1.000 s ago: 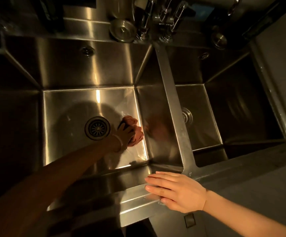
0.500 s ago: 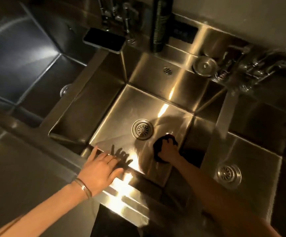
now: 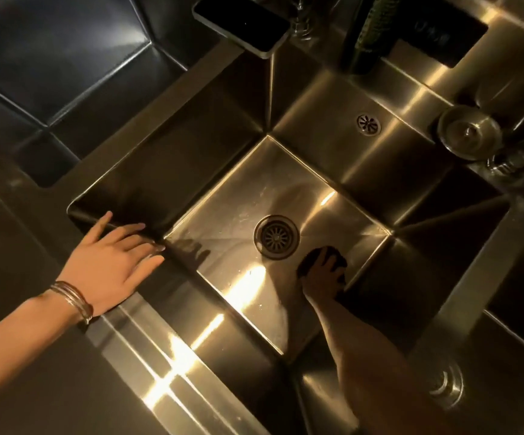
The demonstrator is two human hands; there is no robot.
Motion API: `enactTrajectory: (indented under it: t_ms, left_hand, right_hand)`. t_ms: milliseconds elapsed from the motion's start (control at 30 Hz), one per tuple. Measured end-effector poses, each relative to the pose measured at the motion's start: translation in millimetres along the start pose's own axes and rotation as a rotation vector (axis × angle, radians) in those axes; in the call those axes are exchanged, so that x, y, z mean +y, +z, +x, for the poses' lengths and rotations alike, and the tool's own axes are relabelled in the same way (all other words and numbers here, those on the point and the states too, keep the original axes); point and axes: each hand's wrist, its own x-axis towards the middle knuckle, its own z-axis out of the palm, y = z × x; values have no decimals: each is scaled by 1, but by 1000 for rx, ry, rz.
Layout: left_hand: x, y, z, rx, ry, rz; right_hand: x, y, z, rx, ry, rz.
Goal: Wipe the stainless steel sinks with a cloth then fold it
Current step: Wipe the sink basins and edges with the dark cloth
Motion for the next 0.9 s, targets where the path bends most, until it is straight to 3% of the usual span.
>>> enactTrajectory:
  t_ms: [33, 200, 267, 333, 367, 467, 500, 700, 733, 800, 833, 867, 900]
  left_hand:
    - [-1, 2, 0, 4, 4, 3]
    - [-3, 6, 2, 52, 27, -18]
    - [-2, 5, 4, 49, 47, -34]
    - [-7, 4, 4, 33, 72, -46]
    - [-12, 5, 5, 11, 80, -54]
    - [-37, 5, 11, -81, 42, -108]
    - [-43, 5, 13, -95, 18, -140]
    - [-38, -1, 14, -50, 23, -195]
    - [-36, -1, 14, -39, 14, -208]
    - [-35, -1, 15, -19, -9, -213]
    - [-35, -2, 15, -36, -12, -205]
    - [-36, -2, 15, -56, -10, -201]
    - [-37, -3, 14, -63, -6, -205]
  right_hand:
    - [-6, -32, -8, -72, -13, 13]
    - [-24, -108, 4, 25, 62, 58]
    - [-29, -90, -18, 26, -120, 8]
    - [-21, -72, -37, 23, -180, -15]
    - [-15, -72, -39, 17, -99, 16]
    - [-11, -91, -4, 30, 371, 256]
    - [-11, -93, 12, 55, 431, 290]
    - [-37, -96, 56, 249, 262, 134]
    - [-45, -101, 53, 255, 144, 70]
    - [-52, -94, 43, 182, -284, -53]
    - [-50, -89, 38, 156, -381, -46]
    - [-44, -84, 35, 120, -372, -11]
    - [-31, -82, 30, 115, -234, 63]
